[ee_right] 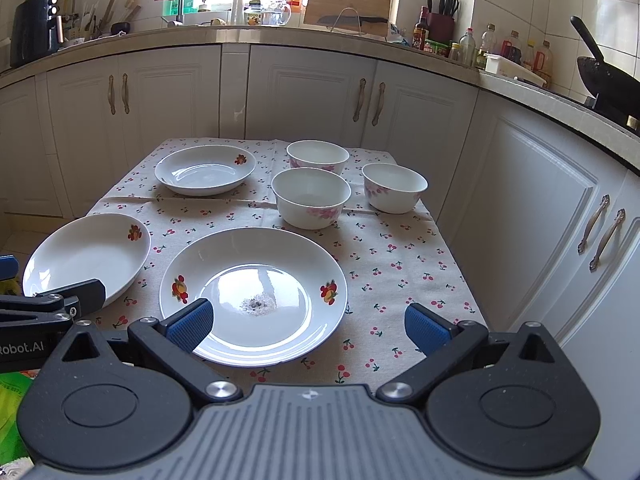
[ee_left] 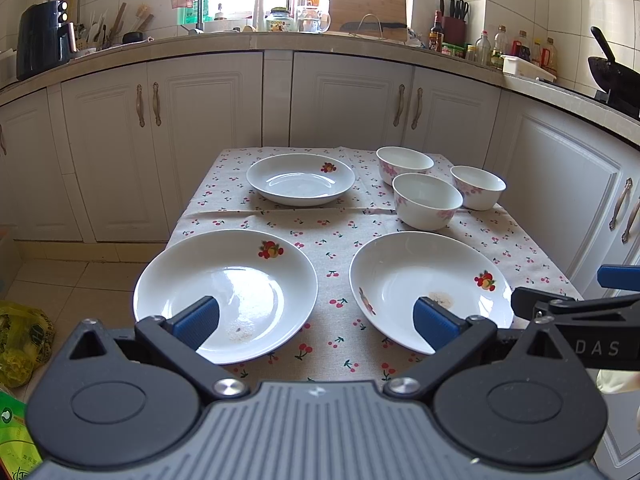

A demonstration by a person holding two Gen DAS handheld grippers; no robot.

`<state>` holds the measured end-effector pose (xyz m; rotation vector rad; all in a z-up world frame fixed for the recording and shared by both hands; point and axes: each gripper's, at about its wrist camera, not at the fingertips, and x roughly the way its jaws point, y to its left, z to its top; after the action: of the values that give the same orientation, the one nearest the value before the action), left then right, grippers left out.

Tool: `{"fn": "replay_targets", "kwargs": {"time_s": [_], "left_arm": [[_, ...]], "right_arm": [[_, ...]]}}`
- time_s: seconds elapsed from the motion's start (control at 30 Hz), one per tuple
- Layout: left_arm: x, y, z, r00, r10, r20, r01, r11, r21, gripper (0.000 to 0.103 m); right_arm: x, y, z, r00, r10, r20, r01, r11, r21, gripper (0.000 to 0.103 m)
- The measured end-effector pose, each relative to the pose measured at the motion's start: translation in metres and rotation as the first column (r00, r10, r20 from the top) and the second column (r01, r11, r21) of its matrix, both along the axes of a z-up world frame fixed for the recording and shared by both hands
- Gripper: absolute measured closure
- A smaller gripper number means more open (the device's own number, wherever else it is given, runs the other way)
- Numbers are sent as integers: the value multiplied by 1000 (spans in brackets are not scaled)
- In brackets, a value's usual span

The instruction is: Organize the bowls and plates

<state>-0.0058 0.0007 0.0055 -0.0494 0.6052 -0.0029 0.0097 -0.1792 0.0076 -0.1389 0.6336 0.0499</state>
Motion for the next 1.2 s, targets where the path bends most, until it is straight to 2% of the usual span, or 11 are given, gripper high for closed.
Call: {"fn": "replay_targets", "kwargs": {"time_s": [0.77, 0.93, 1.2], "left_arm": [[4, 0, -2, 999, -41, 21, 42, 999, -23, 1], [7, 3, -2, 998, -62, 33, 63, 998, -18, 1], [17, 21, -8, 986, -135, 94, 137, 991, -10, 1]], "right_arm": [[4, -4, 4, 1000, 7, 6, -7, 1000, 3, 0], [8, -4, 9, 999, 31, 32, -31, 1000, 2, 0], [25, -1, 21, 989, 108, 103, -108, 994, -5, 0]]}}
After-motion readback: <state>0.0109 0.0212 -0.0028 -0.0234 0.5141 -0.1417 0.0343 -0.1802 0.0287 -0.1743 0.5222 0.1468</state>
